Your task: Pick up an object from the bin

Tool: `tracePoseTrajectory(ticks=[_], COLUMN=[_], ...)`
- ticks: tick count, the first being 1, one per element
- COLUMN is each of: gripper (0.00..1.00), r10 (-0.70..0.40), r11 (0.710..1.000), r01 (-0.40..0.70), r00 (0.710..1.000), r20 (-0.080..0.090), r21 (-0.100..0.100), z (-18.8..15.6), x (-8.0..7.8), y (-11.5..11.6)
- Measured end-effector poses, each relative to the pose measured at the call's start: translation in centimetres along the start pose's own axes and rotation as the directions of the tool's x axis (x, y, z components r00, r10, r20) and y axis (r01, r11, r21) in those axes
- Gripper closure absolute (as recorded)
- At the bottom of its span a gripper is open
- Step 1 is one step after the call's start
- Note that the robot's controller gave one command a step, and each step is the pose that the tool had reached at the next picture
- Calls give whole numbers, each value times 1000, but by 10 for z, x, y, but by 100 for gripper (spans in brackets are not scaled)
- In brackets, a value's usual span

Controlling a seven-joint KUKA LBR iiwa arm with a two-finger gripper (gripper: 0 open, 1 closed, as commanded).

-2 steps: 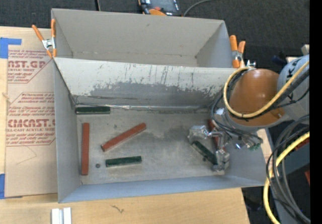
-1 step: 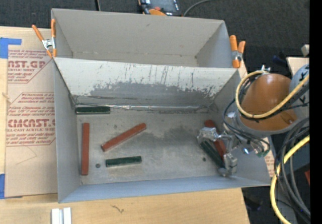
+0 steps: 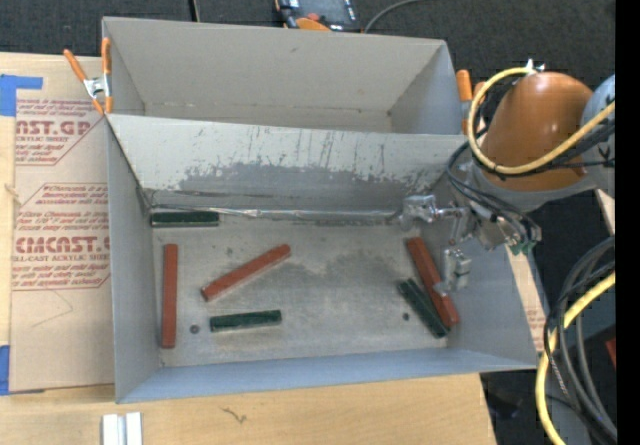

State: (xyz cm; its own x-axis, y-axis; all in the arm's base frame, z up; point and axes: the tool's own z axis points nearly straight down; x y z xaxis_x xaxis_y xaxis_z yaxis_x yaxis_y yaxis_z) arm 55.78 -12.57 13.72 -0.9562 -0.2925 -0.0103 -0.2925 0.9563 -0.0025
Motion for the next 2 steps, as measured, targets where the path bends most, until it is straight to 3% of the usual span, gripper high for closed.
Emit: tracePoseTrajectory(ticks=[1, 2], gripper=[0, 0], r10=[-256, -312], r11=[967, 950], r01=[256, 312], r00=[967, 950], r20=[-7, 1], r21=[-6, 1], z=[67, -32], x=[58, -8], y=[4, 21])
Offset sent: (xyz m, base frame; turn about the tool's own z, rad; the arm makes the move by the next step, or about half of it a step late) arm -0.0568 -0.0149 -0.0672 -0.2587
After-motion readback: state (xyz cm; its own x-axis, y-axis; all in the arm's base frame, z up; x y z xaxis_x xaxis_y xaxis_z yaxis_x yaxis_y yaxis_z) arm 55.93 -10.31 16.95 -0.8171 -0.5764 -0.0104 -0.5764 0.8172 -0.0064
